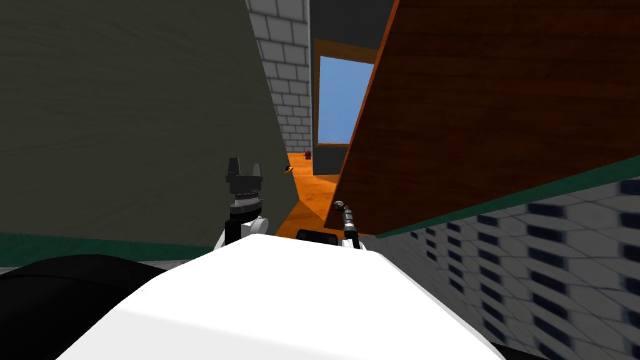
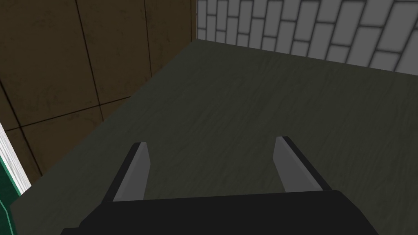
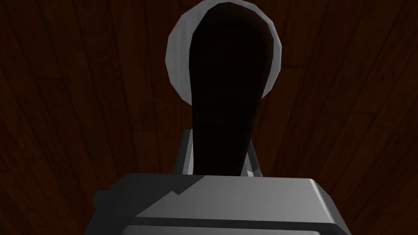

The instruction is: Push the door open

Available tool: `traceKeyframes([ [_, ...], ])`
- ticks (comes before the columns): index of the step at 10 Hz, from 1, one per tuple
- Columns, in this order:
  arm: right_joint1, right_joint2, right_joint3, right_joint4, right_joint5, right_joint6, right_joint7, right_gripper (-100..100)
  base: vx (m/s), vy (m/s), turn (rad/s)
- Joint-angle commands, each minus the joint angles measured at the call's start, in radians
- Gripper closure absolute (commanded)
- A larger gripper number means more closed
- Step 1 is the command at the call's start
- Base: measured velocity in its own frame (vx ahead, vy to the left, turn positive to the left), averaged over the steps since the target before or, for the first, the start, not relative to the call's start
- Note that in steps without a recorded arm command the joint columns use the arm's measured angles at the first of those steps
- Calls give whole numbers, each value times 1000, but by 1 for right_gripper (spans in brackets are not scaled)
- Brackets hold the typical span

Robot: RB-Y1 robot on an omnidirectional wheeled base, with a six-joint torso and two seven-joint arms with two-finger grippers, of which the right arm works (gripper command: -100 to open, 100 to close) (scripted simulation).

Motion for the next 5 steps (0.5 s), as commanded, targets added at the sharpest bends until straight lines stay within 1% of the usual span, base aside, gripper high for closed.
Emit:
traceKeyframes([
  [1, -10, 3, -34, 4, -11, -10, 19, 100, 174, 65, -119],
  [2, -12, 6, -42, 6, -13, -9, 23, 100, 176, 30, -87],
  [3, -16, 12, -56, 11, -18, -9, 31, 100, 161, 67, -68],
  [5, -25, 27, -84, 19, -28, -9, 47, 100, 160, 109, -112],
])
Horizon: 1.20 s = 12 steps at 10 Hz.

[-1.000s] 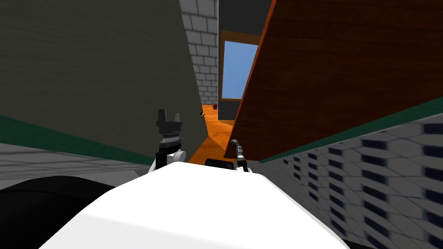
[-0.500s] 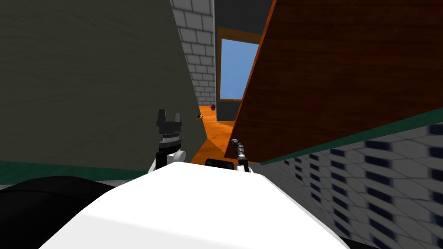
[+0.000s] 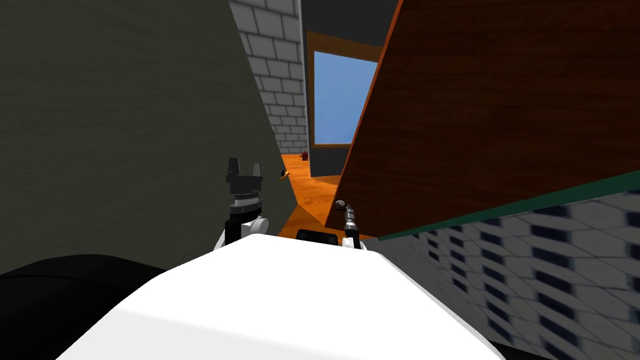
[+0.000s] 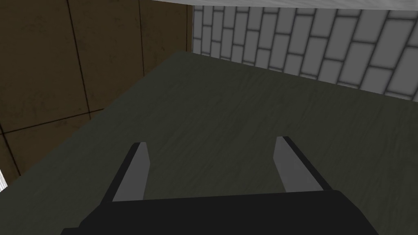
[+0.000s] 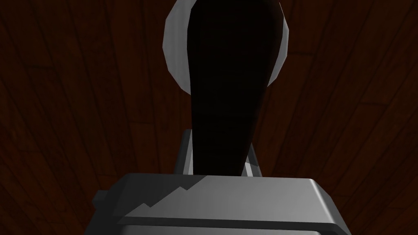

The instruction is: Push the door open

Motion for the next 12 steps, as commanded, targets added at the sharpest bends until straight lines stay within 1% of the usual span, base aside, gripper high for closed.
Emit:
traceKeyframes([
  [1, -15, 8, -33, 20, -11, -23, 15, 100, 163, 111, -127],
  [3, -22, 27, -57, 28, -19, -22, 29, 100, 178, 79, -98],
  [4, -24, 31, -63, 30, -21, -22, 33, 100, 157, 56, -66],
  [6, -29, 50, -82, 36, -28, -22, 44, 100, 168, 89, -87],
  [10, -37, 79, -106, 43, -36, -21, 58, 100, 172, 69, -63],
  [11, -31, 67, -114, 43, -39, -22, 57, 100, 78, 14, -43],
  [12, -32, 38, -133, 40, -49, -22, 62, 100, 164, -29, -37],
])
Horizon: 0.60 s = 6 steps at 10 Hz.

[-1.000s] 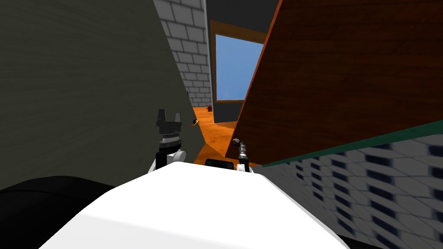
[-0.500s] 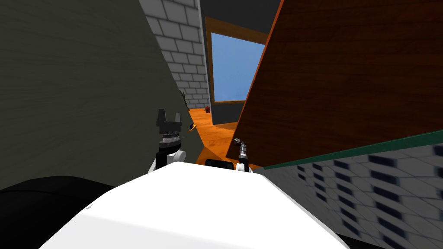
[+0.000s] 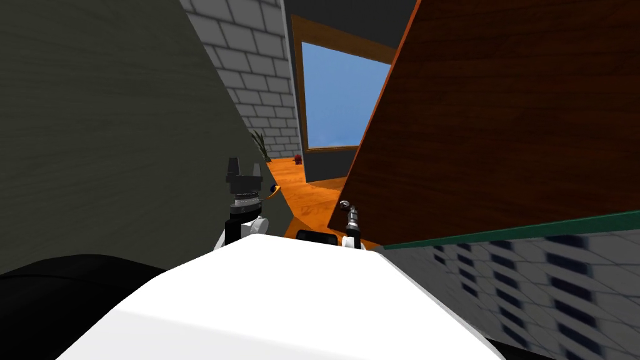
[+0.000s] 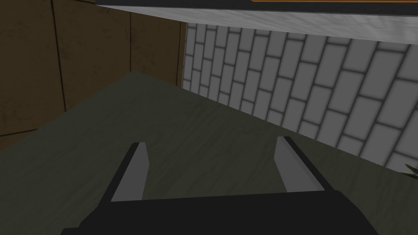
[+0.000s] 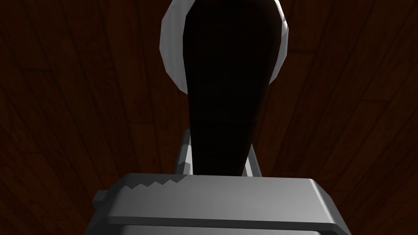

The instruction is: Push the door open

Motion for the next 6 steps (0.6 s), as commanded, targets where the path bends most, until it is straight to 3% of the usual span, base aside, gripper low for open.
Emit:
traceKeyframes([
  [1, -14, -29, -19, 8, -10, -6, 3, 100, 241, -31, -30],
  [4, -15, -54, -41, 8, -22, -7, 10, 100, 206, -39, -23],
  [6, -15, -65, -54, 8, -30, -7, 14, 100, 119, -43, -29],
])
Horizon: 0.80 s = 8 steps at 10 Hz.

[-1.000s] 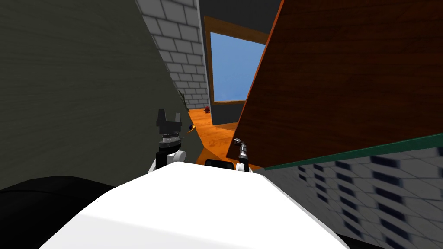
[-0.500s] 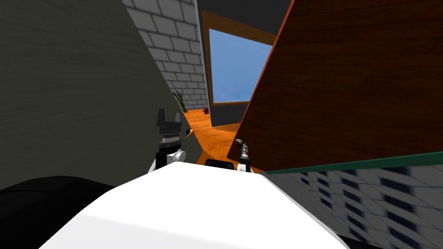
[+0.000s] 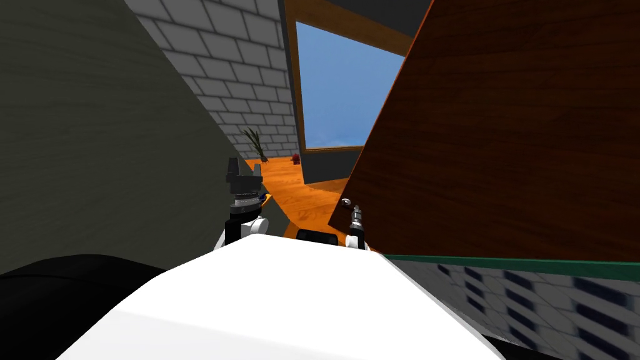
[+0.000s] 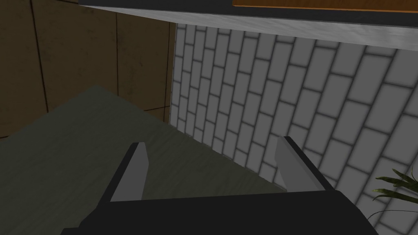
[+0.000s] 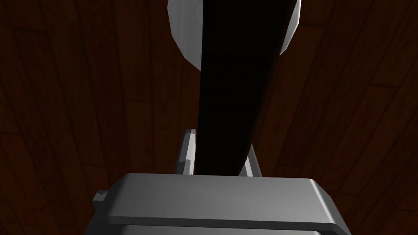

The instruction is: Push the door open

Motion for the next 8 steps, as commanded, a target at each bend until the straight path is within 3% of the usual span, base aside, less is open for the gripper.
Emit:
traceKeyframes([
  [1, 17, -29, -29, -24, -13, 3, 2, 100, 180, -36, -42],
  [5, 16, -43, -59, -24, -30, 2, 12, 100, 151, -24, -56],
  [6, -1, -46, -41, 3, -30, -4, 20, -100, 6, -76, -97],
  [8, -32, -63, -41, 41, -41, -15, 30, -100, -119, -91, -31],
])
